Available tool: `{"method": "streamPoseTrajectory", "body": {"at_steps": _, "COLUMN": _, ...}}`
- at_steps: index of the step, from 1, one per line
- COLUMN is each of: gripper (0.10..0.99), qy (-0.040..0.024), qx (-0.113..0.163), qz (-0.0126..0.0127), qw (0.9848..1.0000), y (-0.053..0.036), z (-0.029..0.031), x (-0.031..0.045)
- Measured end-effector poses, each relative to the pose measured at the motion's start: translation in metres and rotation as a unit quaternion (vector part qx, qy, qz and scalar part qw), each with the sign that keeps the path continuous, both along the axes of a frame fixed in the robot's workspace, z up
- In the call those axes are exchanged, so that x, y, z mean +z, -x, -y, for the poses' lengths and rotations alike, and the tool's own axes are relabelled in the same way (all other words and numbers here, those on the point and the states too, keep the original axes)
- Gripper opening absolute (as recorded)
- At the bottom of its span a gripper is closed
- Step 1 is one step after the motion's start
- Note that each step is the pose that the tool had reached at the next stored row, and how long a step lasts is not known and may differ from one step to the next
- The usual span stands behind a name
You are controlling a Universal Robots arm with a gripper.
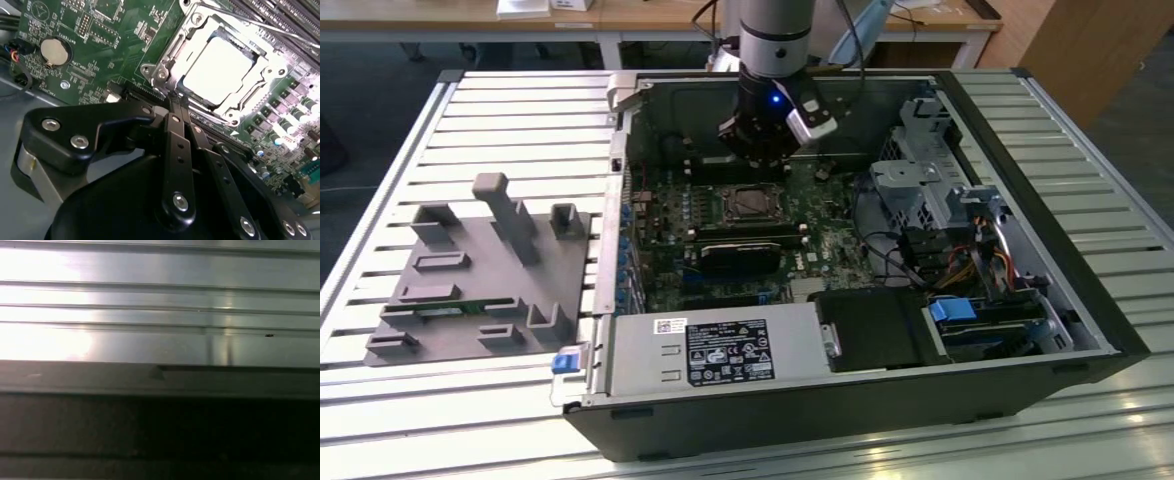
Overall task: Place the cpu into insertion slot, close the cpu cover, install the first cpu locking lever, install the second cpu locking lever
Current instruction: 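Install the first cpu locking lever, then install the second cpu locking lever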
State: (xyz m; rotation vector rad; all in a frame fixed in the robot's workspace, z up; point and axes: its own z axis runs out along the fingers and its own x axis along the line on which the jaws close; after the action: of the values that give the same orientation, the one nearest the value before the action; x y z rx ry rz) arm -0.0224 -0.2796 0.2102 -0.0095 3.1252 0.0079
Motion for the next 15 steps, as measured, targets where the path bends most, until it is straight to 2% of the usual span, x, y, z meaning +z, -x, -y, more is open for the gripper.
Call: {"method": "streamPoseTrajectory", "body": {"at_steps": 15, "gripper": 0.106, "qy": -0.0002, "qx": 0.0, "qz": 0.0, "qw": 1.0, "y": -0.0006, "z": 0.0043, "x": 0.0}}
